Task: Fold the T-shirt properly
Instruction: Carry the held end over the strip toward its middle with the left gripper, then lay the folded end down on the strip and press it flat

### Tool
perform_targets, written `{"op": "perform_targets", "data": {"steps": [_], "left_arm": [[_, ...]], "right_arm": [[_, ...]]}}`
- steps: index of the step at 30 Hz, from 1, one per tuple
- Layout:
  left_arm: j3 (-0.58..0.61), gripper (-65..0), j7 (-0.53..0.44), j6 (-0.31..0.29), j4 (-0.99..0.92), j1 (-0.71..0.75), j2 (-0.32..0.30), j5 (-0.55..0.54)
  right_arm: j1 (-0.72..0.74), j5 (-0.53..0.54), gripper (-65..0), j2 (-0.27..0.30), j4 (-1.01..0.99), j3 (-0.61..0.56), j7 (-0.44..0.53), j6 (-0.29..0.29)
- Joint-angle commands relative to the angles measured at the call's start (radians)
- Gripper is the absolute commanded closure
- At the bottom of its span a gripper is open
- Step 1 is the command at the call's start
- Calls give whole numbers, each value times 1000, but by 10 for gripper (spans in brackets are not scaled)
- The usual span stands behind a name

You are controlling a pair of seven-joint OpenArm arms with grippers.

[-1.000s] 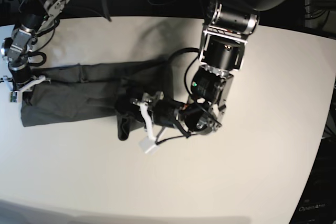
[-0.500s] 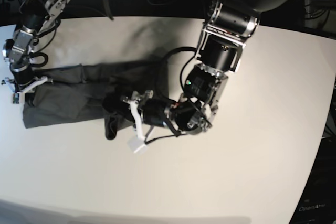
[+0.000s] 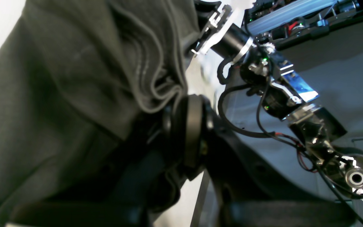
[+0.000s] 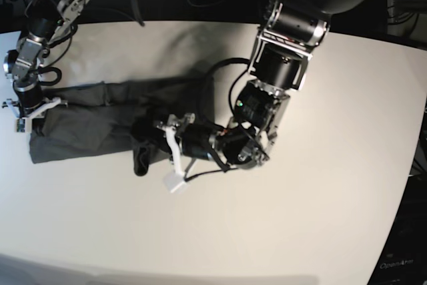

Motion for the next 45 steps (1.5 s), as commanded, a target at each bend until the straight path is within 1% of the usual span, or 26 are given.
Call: {"op": "perform_targets", "data": {"steps": [1, 8, 10, 11, 14, 17, 18, 20, 21, 22, 28, 33, 35, 42, 45], "left_arm": [[-1, -26, -19, -6, 15, -29, 13, -32], [-2, -32, -18, -6, 15, -28, 13, -34], [-2, -71, -16, -6, 15, -26, 13, -34], [-4, -111, -16, -6, 15, -20, 13, -34], [-4, -284, -19, -6, 15, -11, 13, -56], [-4, -491, -19, -6, 15, 0, 13, -83], [-4, -545, -19, -6, 17, 0, 13, -88], [-4, -615, -19, -6, 20, 0, 13, -88], [-4, -636, -19, -6, 20, 0, 13, -88], [-4, -650, -19, -6, 20, 0, 13, -89], [-7, -650, -19, -6, 20, 0, 5, -89], [-59, -650, -10, -6, 18, 0, -10, -80], [-58, -650, -10, -6, 18, 2, -30, -80], [-56, -650, -7, -6, -14, 14, -62, -77], [-36, -650, -7, -6, -45, 15, -99, -77]], "right_arm": [[-24, -126, -3, -31, -26, -18, -182, 56], [-24, -126, -3, -29, -26, -18, -182, 56], [-24, -126, -3, -29, -26, -18, -181, 56], [-24, -126, -3, -29, -26, -18, -181, 56], [-26, -126, -3, -29, -26, -18, -181, 56], [-26, -126, -3, -29, -26, -18, -179, 56], [-26, -126, -3, -29, -26, -18, -179, 56], [-26, -126, -3, -29, -26, -18, -179, 56], [-26, -126, -3, -29, -26, -18, -179, 56], [-26, -126, -3, -29, -26, -18, -179, 56], [-26, -126, -3, -28, -26, -18, -179, 56], [-26, -126, -3, -29, -26, -18, -178, 56], [-26, -126, -3, -29, -26, -18, -178, 56], [-26, -126, -3, -29, -24, -18, -178, 56], [-26, -126, -3, -28, -24, -18, -178, 56]]}}
